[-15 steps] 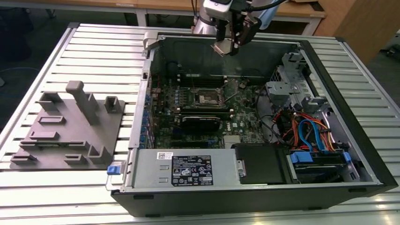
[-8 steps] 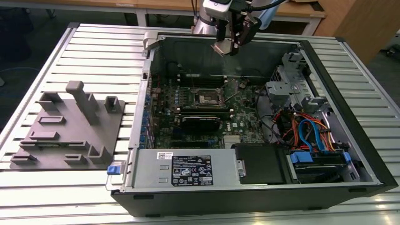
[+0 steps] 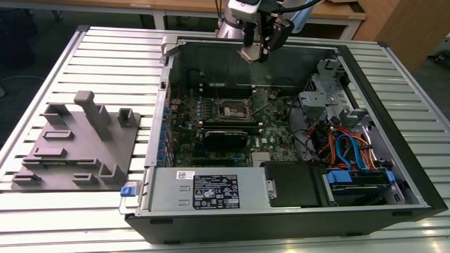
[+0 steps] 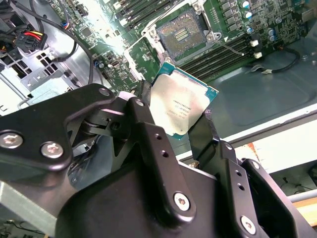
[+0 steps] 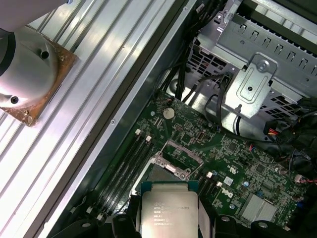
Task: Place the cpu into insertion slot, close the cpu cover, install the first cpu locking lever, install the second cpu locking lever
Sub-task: 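Place the cpu into insertion slot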
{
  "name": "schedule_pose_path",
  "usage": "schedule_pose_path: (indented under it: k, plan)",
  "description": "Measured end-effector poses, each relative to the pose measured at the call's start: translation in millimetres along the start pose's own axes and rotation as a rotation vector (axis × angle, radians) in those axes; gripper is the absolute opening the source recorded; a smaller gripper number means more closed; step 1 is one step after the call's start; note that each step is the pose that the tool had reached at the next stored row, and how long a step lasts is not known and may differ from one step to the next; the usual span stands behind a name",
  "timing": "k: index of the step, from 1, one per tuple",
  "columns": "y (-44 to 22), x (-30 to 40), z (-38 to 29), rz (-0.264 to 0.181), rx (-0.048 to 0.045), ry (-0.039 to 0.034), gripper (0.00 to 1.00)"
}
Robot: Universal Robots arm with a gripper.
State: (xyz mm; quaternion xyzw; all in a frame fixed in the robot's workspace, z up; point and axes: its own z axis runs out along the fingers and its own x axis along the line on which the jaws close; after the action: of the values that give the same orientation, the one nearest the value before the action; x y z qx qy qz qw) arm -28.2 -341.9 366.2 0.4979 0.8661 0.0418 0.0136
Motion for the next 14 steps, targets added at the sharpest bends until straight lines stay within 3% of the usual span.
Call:
schedule_pose_path:
  k: [14]
  plan:
    - [0.0,0.0,0.1,0.005,-0.0001,-0.0004,0.54]
